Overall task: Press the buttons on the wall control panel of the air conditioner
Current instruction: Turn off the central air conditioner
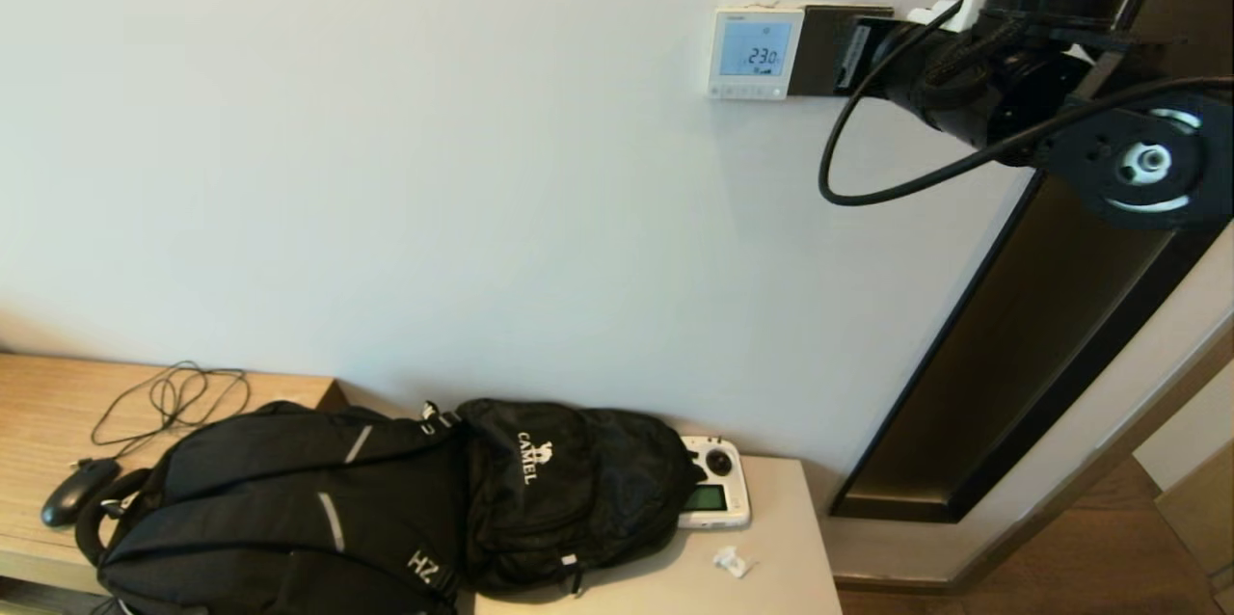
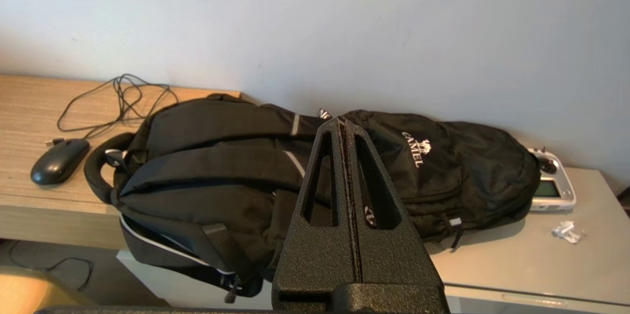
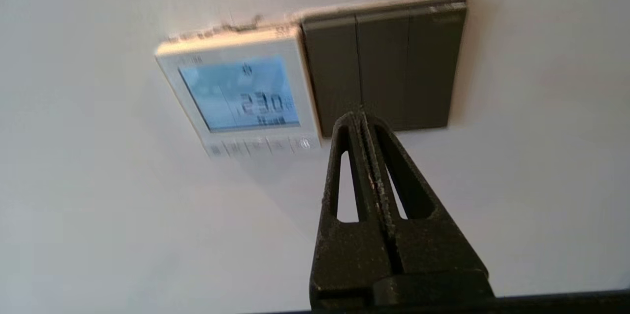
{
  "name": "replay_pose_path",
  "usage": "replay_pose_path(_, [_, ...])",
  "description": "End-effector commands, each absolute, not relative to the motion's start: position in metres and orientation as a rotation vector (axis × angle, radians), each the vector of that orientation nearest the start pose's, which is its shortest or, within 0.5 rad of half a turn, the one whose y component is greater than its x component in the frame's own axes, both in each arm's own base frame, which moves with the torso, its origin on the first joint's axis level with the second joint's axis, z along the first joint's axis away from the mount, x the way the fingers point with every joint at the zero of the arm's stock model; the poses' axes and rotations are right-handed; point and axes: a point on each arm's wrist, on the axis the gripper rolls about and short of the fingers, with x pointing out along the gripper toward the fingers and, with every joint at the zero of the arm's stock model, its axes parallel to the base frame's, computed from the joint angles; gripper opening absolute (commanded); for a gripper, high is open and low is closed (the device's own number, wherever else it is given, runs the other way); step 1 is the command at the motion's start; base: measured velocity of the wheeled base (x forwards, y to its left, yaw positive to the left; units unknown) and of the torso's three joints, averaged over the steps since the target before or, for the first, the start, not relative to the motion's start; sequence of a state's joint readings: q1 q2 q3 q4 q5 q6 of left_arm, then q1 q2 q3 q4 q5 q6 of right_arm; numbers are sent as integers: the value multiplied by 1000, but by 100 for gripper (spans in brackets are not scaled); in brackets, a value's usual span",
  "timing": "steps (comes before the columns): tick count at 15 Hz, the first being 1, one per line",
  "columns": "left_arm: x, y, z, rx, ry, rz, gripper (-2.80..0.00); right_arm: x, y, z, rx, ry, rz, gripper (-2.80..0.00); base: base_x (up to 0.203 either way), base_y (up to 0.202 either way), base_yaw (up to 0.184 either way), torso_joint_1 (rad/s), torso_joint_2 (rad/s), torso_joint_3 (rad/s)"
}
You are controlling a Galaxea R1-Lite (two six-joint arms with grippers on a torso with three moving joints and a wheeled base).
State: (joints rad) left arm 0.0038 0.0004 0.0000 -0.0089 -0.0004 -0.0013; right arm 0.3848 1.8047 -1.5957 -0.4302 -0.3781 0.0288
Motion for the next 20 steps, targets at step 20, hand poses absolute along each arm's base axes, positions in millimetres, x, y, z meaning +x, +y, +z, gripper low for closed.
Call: replay_pose_path(20, [-23, 0, 76, -2, -10, 5, -280, 396, 158, 306, 88, -167, 14, -280, 0, 0, 0, 0, 0, 1])
